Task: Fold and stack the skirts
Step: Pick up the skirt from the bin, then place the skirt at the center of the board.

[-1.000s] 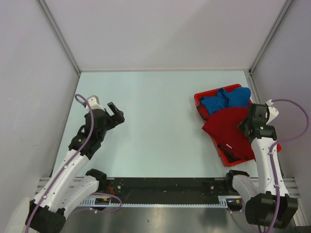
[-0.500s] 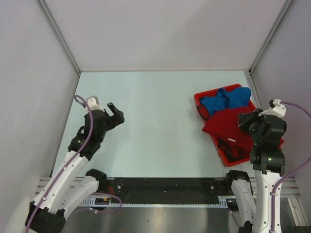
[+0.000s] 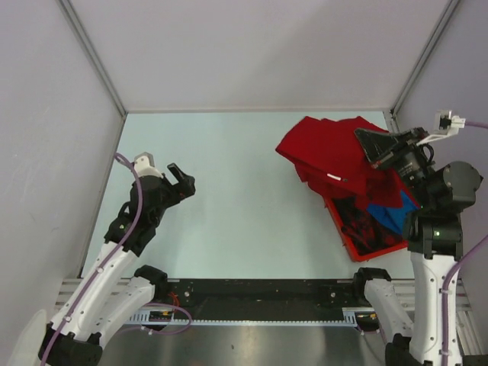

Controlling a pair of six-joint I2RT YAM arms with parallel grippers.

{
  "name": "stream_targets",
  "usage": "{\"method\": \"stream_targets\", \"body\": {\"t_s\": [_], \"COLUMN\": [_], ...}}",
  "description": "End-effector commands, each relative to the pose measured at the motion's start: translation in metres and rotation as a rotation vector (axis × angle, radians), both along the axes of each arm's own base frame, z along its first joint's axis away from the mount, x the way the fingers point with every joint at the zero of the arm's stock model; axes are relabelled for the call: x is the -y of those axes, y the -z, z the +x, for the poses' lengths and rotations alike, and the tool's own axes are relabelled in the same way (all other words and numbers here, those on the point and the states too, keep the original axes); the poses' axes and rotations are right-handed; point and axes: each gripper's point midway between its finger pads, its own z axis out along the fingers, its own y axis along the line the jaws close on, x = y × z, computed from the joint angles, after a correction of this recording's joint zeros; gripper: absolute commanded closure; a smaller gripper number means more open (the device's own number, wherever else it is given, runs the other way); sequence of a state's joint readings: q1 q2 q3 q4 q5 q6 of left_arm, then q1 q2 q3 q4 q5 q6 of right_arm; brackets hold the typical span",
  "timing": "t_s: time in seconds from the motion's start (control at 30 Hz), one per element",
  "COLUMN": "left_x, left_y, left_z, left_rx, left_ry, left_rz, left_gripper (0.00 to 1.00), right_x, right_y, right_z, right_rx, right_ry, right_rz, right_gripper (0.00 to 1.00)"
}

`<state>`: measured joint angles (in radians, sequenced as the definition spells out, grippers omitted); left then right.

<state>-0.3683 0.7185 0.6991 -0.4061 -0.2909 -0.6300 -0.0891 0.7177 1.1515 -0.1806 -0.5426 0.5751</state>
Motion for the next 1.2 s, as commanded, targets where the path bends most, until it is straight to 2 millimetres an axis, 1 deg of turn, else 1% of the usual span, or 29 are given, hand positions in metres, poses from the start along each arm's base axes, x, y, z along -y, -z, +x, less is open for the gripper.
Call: {"method": "stream_targets", "body": {"t_s": [0.0, 0.03, 0.07, 0.13, 0.17, 0.2, 0.23, 0.27, 0.3, 0.37, 0.4, 0.43, 0.5, 0.53, 0.6, 0.63, 0.67, 0.73, 0.77, 0.8, 0.83, 0.87, 0.9, 0.97, 1.0, 1.03, 1.07, 1.13, 1.17], "left_x": [0.003, 0.003, 0.004, 0.004, 0.004, 0.004, 0.003, 0.001, -0.002, -0.005, -0.007, -0.011, -0.016, -0.023, -0.031, -0.037, -0.045, -0.048, -0.045, -0.042, -0.037, -0.03, -0.027, -0.018, -0.012, -0.009, -0.004, 0.012, 0.018], "left_y": [-0.009, -0.011, -0.011, -0.012, -0.013, -0.013, -0.014, -0.013, -0.013, -0.014, -0.012, -0.012, -0.011, -0.013, -0.011, -0.007, -0.007, -0.007, -0.005, -0.004, -0.006, 0.0, 0.003, 0.012, 0.021, 0.026, 0.032, 0.044, 0.053], "left_z": [-0.002, -0.003, -0.003, -0.004, -0.005, -0.005, -0.006, -0.008, -0.008, -0.011, -0.013, -0.014, -0.017, -0.018, -0.021, -0.026, -0.028, -0.03, -0.03, -0.03, -0.028, -0.029, -0.028, -0.025, -0.025, -0.024, -0.022, -0.02, -0.019], "left_rx": [0.04, 0.045, 0.046, 0.048, 0.048, 0.048, 0.048, 0.039, 0.037, 0.035, 0.025, 0.026, 0.021, 0.029, 0.02, 0.002, 0.001, 0.001, -0.002, 0.001, 0.011, -0.007, -0.015, -0.031, -0.059, -0.076, -0.084, -0.131, -0.153], "left_ry": [0.008, 0.008, 0.013, 0.01, 0.01, 0.009, 0.001, -0.007, -0.024, -0.05, -0.063, -0.086, -0.113, -0.156, -0.208, -0.251, -0.298, -0.324, -0.308, -0.296, -0.276, -0.237, -0.222, -0.178, -0.151, -0.143, -0.125, -0.048, -0.021], "left_rz": [-0.044, -0.049, -0.051, -0.063, -0.064, -0.066, -0.069, -0.069, -0.067, -0.083, -0.083, -0.095, -0.093, -0.1, -0.104, -0.116, -0.111, -0.128, -0.137, -0.146, -0.164, -0.175, -0.179, -0.181, -0.18, -0.187, -0.191, -0.198, -0.201], "left_gripper": [0.0, 0.0, 0.0, 0.0, 0.0, 0.0, 0.0, 0.0, 0.0, 0.0, 0.0, 0.0, 0.0, 0.0, 0.0, 0.0, 0.0, 0.0, 0.0, 0.0, 0.0, 0.0, 0.0, 0.0, 0.0, 0.0, 0.0, 0.0, 0.0], "right_x": [-0.05, -0.058, -0.078, -0.098, -0.1, -0.129, -0.137, -0.135, -0.158, -0.167, -0.178, -0.192, -0.206, -0.219, -0.232, -0.243, -0.25, -0.26, -0.271, -0.276, -0.28, -0.283, -0.283, -0.282, -0.279, -0.28, -0.276, -0.267, -0.259], "right_y": [-0.057, -0.06, -0.049, -0.044, -0.041, -0.027, -0.023, -0.026, -0.015, -0.011, -0.005, 0.012, 0.029, 0.052, 0.088, 0.118, 0.142, 0.173, 0.205, 0.218, 0.231, 0.25, 0.259, 0.27, 0.271, 0.271, 0.271, 0.259, 0.26], "right_z": [-0.015, -0.013, -0.002, 0.006, 0.021, 0.025, 0.032, 0.043, 0.048, 0.059, 0.06, 0.069, 0.074, 0.082, 0.088, 0.096, 0.099, 0.103, 0.108, 0.109, 0.11, 0.114, 0.117, 0.117, 0.119, 0.116, 0.115, 0.115, 0.113], "right_rx": [0.204, 0.209, 0.187, 0.168, 0.147, 0.127, 0.117, 0.109, 0.092, 0.072, 0.058, 0.026, -0.01, -0.071, -0.161, -0.228, -0.28, -0.347, -0.41, -0.436, -0.467, -0.513, -0.538, -0.575, -0.587, -0.593, -0.603, -0.577, -0.582], "right_ry": [-0.248, -0.259, -0.269, -0.258, -0.178, -0.212, -0.187, -0.101, -0.111, -0.046, -0.053, -0.059, -0.082, -0.099, -0.127, -0.136, -0.15, -0.166, -0.188, -0.199, -0.215, -0.21, -0.206, -0.227, -0.236, -0.259, -0.257, -0.225, -0.202], "right_rz": [-0.008, -0.016, -0.044, -0.083, -0.088, -0.133, -0.147, -0.138, -0.162, -0.17, -0.183, -0.209, -0.229, -0.24, -0.293, -0.323, -0.356, -0.389, -0.418, -0.424, -0.426, -0.426, -0.423, -0.425, -0.423, -0.419, -0.423, -0.432, -0.447], "right_gripper": [1.0, 1.0, 1.0, 1.0, 1.0, 1.0, 1.0, 1.0, 1.0, 1.0, 1.0, 1.0, 1.0, 1.0, 1.0, 1.0, 1.0, 1.0, 1.0, 0.96, 0.88, 0.66, 0.53, 0.26, 0.09, 0.01, 0.0, 0.0, 0.0]}}
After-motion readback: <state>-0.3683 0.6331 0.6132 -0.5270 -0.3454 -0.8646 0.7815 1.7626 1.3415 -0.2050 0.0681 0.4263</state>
